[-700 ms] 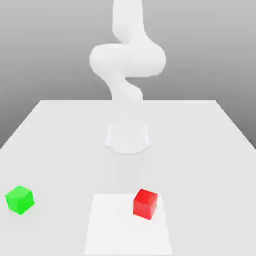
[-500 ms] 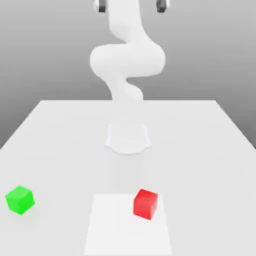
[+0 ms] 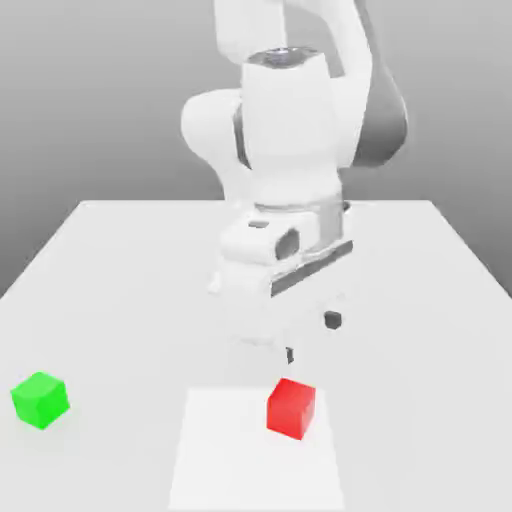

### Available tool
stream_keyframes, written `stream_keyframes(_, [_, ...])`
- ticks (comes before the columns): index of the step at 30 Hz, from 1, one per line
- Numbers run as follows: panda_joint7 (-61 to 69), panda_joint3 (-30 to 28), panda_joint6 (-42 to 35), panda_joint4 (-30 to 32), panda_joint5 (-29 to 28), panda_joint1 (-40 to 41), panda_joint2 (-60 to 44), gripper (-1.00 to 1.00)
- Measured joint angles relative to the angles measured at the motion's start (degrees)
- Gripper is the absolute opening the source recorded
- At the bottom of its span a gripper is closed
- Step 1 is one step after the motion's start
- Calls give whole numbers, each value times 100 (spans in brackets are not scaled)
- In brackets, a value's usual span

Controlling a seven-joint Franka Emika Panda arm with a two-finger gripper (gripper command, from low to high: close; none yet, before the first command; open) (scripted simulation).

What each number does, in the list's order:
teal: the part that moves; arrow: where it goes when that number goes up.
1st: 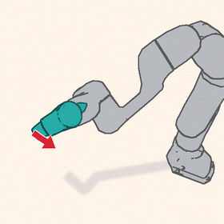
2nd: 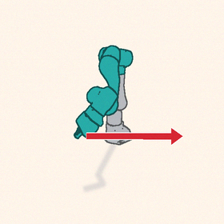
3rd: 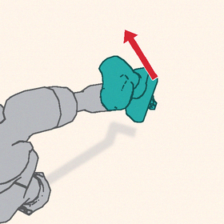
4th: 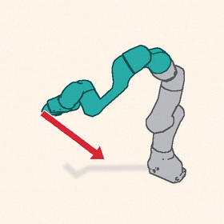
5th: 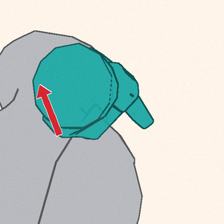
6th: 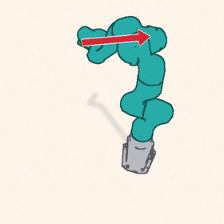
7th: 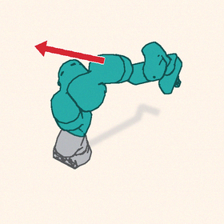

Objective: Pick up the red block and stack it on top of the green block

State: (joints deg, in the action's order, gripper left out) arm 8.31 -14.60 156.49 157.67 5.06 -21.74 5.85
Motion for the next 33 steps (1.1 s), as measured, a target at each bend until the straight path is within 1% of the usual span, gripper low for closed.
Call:
stream_keyframes(3, [275, 10, 315, 299, -441, 4, -377, 0])
stream_keyframes(5, [380, 22, 466, 324, -478, 8, -558, 0])
stream_keyframes(11, [723, 157, 924, 224, -86, 40, -1105, 0])
stream_keyframes(18, [1189, 729, 1537, 153, 573, 450, -1850, 0])
stream_keyframes(19, [1225, 813, 1607, 150, 630, 518, -1934, -100])
stream_keyframes(26, [1219, 824, 1600, 149, 623, 530, -1939, -100])
stream_keyframes(33, [775, 407, 1039, 203, -17, 277, -1251, -100])
